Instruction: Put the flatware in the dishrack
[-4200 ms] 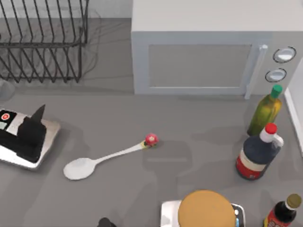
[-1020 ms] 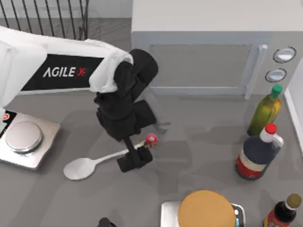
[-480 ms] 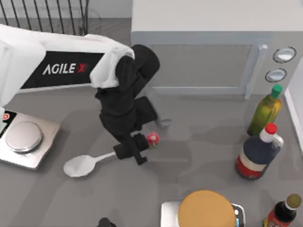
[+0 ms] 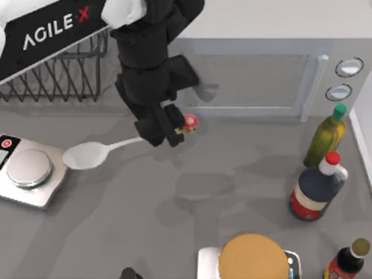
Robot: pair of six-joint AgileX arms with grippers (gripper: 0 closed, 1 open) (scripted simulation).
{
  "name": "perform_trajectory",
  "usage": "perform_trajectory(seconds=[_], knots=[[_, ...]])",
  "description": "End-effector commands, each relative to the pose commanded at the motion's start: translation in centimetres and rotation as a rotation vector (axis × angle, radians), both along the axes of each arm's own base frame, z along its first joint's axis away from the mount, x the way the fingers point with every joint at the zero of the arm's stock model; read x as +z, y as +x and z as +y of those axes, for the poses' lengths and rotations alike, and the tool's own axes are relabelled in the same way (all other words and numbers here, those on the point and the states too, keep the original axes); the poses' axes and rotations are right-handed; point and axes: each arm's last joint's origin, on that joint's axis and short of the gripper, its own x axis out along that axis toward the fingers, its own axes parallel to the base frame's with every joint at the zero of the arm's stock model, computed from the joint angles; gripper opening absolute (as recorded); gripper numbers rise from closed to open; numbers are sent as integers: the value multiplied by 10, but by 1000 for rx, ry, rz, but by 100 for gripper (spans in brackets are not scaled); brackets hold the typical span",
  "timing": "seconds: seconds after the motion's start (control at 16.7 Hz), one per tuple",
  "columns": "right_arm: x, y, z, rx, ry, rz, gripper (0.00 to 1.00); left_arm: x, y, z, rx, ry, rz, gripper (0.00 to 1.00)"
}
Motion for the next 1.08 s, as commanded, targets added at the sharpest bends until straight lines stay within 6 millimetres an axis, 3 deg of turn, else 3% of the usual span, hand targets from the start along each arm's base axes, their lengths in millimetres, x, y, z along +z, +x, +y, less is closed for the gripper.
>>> perform_trajectory(seconds=[0.18,0.3,0.72,0.9,1.08], knots=[[0,0,0,0,0,0,100,48,-8,5,-1,-11,-15,0],[0,0,0,0,0,0,100,66,-13,9,2,-19,-27,0],[0,0,0,0,0,0,100,71,-13,14,17,-30,-41,0],[0,0,0,0,0,0,100,87,-11,37,111,-106,-131,0],[0,0,0,0,0,0,100,108,-12,78,279,-230,-285,0]])
